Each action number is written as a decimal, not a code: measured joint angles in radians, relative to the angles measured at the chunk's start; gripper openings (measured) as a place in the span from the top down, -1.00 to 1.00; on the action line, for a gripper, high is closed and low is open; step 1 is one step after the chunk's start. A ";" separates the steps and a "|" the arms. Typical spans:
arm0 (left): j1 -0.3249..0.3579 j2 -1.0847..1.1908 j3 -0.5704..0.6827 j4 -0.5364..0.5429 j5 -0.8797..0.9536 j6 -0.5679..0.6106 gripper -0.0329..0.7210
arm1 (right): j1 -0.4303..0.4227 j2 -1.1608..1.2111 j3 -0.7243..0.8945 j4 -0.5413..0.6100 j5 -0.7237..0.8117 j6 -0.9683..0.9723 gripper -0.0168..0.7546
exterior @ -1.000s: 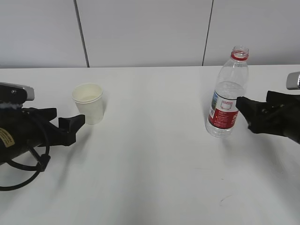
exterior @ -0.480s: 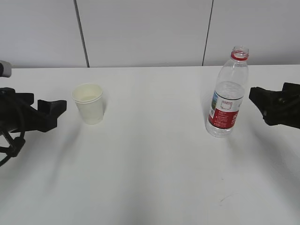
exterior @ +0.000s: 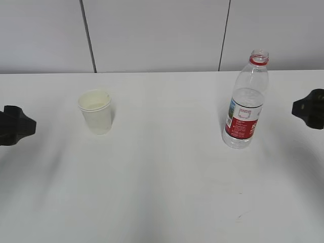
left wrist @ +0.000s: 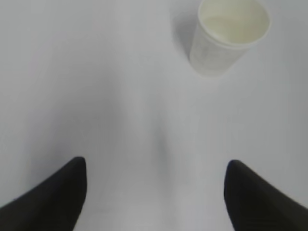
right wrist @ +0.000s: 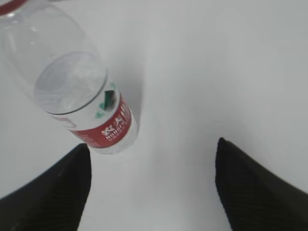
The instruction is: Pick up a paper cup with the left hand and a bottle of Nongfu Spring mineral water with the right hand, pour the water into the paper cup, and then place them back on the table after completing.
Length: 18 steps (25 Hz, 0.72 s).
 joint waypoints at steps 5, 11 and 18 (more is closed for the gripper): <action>0.000 -0.018 -0.157 -0.023 0.403 0.000 -0.44 | 0.000 -0.049 -0.162 0.083 0.424 0.015 -0.58; 0.000 -0.021 -0.312 -0.041 0.764 0.000 -0.37 | 0.000 -0.057 -0.366 0.224 0.878 -0.187 -0.57; 0.000 -0.021 -0.392 -0.055 0.965 0.000 -0.36 | 0.000 -0.059 -0.464 0.300 1.105 -0.319 -0.57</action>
